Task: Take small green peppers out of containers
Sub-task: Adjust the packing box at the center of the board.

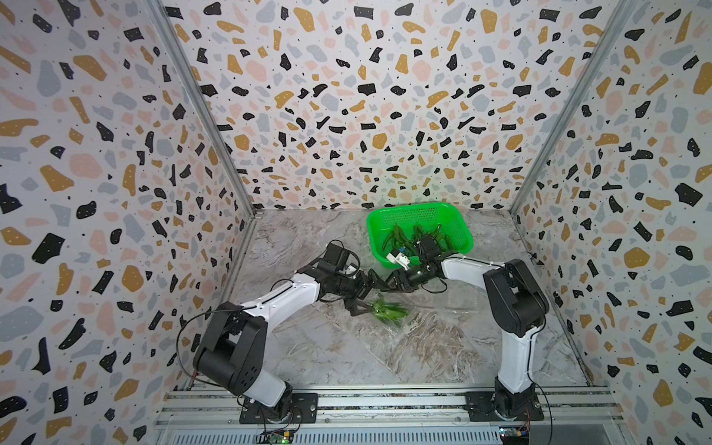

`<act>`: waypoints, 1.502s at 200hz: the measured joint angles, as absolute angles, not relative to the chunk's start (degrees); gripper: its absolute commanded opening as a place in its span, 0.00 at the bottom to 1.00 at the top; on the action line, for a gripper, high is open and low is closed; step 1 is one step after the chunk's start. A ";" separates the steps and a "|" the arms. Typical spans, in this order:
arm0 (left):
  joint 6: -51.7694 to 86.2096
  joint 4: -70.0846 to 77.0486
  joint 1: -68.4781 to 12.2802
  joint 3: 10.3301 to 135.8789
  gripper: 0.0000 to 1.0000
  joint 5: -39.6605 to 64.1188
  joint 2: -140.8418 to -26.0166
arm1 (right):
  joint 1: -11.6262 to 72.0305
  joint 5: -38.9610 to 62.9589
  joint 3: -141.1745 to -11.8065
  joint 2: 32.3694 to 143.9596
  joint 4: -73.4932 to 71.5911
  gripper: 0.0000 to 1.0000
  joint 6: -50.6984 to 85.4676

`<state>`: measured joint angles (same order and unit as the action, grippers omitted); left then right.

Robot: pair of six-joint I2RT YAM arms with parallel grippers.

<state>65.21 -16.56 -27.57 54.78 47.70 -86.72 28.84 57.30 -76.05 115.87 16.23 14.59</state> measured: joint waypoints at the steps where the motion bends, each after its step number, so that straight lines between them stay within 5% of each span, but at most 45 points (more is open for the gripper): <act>1: 65.28 -16.45 -27.59 54.74 0.94 47.72 -86.67 | 28.88 57.34 -76.20 115.96 16.29 0.64 14.48; 62: 68.55 -10.87 -29.50 52.23 0.94 46.74 -82.08 | 33.89 59.29 -80.79 119.46 20.84 0.65 10.57; 118: 50.35 -37.91 -29.06 66.50 0.98 35.51 -80.79 | 30.85 53.12 -82.08 118.32 28.58 0.69 7.01; 167: 38.04 -46.98 -27.46 71.33 0.99 27.59 -86.30 | 23.18 47.66 -79.79 105.54 37.52 0.69 5.28; 211: 34.06 -46.81 -27.42 70.85 0.99 25.87 -93.69 | 26.26 48.40 -65.25 94.30 37.93 0.68 9.32; 300: 39.72 -35.33 -26.70 62.96 0.95 36.71 -93.51 | 30.87 52.12 -54.96 97.78 24.82 0.48 23.88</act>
